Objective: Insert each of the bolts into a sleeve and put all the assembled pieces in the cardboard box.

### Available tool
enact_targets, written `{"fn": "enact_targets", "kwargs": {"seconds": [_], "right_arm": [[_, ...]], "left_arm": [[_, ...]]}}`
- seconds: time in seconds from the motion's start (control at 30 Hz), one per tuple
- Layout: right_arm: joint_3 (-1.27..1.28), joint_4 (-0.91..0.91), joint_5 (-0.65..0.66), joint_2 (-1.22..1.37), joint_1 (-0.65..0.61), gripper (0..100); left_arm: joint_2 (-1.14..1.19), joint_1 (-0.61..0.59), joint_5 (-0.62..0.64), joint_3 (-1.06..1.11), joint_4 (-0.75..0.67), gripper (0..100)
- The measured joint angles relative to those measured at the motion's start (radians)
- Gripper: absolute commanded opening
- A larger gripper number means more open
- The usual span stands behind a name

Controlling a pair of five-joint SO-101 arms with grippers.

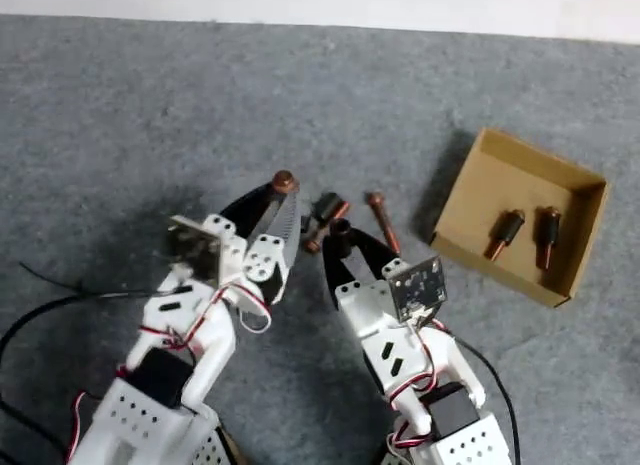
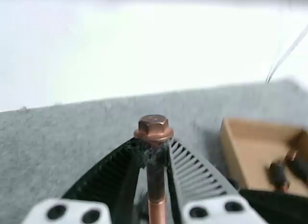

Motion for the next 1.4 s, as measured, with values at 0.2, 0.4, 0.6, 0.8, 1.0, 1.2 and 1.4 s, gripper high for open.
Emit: {"fn": "enact_targets", "kwargs": {"seconds": [0.2,0.4,0.6,0.8,1.0,1.2,1.4], "right_arm": [[0.000,-0.012,0.098,0.000,0.000,0.9],[0.000,-0.012,0.123,0.000,0.000,0.9],[0.000,-0.012,0.123,0.000,-0.029,0.6],[0.000,-0.012,0.227,0.000,-0.104,0.5],[0.000,-0.012,0.273,0.000,-0.117,0.5],[0.000,-0.012,0.276,0.002,-0.117,0.5],[0.000,-0.012,0.276,0.000,-0.120,0.5]], "left_arm": [[-0.172,0.009,0.020,0.068,0.000,1],[-0.293,0.014,0.149,0.084,0.000,1],[-0.328,0.009,0.408,0.084,0.000,1],[-0.331,0.012,0.427,0.101,0.000,1],[-0.333,0.008,0.433,0.144,0.000,1],[-0.345,0.020,0.431,0.176,-0.011,1],[-0.344,0.026,0.405,0.195,-0.014,1]]}}
